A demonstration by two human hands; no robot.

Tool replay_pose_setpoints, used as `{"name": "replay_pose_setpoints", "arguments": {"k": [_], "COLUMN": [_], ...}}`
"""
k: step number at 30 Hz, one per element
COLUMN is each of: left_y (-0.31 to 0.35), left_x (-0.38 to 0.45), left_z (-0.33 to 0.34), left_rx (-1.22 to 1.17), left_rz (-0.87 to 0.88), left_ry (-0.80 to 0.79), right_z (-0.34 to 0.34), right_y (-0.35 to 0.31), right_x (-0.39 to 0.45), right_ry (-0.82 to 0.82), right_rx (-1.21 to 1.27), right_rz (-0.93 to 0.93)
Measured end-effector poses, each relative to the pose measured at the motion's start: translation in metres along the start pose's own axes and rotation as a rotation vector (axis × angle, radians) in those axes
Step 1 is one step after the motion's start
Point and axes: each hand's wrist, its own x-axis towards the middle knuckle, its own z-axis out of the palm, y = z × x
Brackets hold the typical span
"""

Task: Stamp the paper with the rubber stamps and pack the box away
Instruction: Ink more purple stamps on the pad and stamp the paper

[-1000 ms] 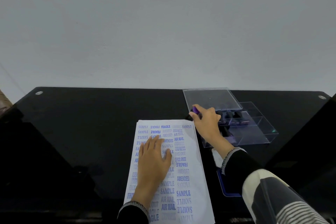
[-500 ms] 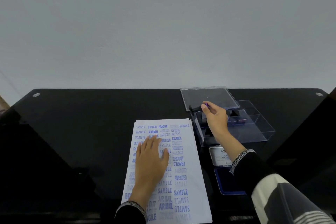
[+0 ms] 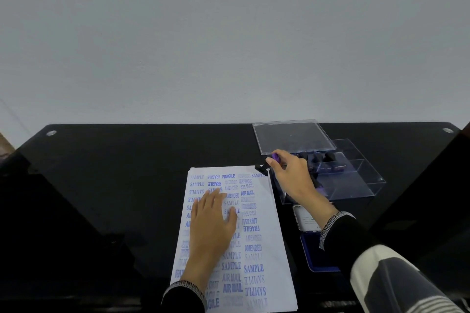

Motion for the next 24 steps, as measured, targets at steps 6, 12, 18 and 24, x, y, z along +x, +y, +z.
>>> {"name": "replay_pose_setpoints", "arguments": {"k": [6,12,18,24], "left_y": [0.0,0.0,-0.001,-0.001], "left_x": [0.0,0.0,0.0,0.001], "left_z": [0.0,0.0,0.001,0.002], "left_rx": [-0.009,-0.002,-0.002,0.021], "left_rz": [-0.005,0.002,0.001,0.002], "left_ry": [-0.003,-0.004,0.0,-0.012], "right_z": [0.001,-0.005,-0.032,-0.071], "right_y": [0.007,0.009,0.013,0.039], "right_x": [0.001,0.004,0.002,-0.008], "right_ry": [-0.012,-0.009,0.116,0.213], "right_rx": [-0.059,0.013,0.343,0.494], "right_rz": [-0.016,0.003,0.173,0.284]}}
